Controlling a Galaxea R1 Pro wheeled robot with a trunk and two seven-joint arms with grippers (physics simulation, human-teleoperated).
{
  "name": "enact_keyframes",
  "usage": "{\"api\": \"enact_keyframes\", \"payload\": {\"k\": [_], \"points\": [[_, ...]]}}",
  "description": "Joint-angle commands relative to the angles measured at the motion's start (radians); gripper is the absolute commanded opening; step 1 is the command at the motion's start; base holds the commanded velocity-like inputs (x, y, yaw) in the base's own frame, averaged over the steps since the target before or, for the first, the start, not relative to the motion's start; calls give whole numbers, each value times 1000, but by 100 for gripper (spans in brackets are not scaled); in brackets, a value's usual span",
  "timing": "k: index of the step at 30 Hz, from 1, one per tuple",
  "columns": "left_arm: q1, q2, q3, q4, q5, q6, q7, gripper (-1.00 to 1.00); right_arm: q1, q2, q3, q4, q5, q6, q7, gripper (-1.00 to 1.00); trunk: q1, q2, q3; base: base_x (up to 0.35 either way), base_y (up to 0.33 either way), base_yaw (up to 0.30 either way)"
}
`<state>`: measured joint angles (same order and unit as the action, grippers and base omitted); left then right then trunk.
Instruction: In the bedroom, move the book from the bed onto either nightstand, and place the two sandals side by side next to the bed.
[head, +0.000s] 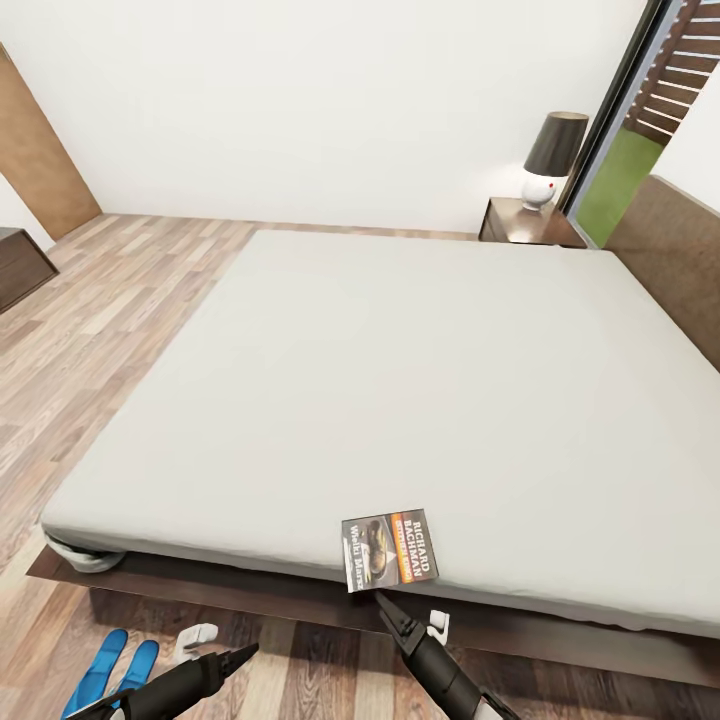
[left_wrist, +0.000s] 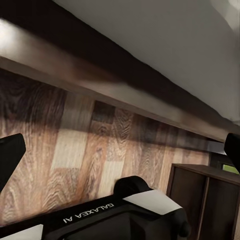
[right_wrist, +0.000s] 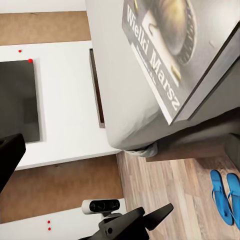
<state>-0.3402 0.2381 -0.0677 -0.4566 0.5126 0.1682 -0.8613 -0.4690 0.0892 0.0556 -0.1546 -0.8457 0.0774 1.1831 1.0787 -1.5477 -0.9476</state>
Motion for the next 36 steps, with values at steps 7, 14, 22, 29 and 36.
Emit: {"api": "enact_keyframes", "payload": {"k": [7, 14, 22, 29, 36], "points": [[0, 1, -6, 0, 11, 8, 0, 100, 0, 0, 6, 0, -10, 8, 3, 100, 27, -49, -23, 0, 0, 0], [0, 1, -7, 0, 11, 8, 1, 100, 0, 0, 6, 0, -10, 8, 3, 100, 54, -98, -44, 0, 0, 0], [0, 1, -6, 0, 11, 8, 1, 100, 0, 0, 6, 0, -10, 8, 3, 100, 80, -147, -66, 0, 0, 0], [0, 1, -6, 0, 11, 8, 0, 100, 0, 0, 6, 0, -9, 7, 3, 100, 80, -147, -66, 0, 0, 0], [0, 1, -6, 0, 11, 8, 0, 100, 0, 0, 6, 0, -9, 7, 2, 100, 80, -147, -66, 0, 0, 0]]}}
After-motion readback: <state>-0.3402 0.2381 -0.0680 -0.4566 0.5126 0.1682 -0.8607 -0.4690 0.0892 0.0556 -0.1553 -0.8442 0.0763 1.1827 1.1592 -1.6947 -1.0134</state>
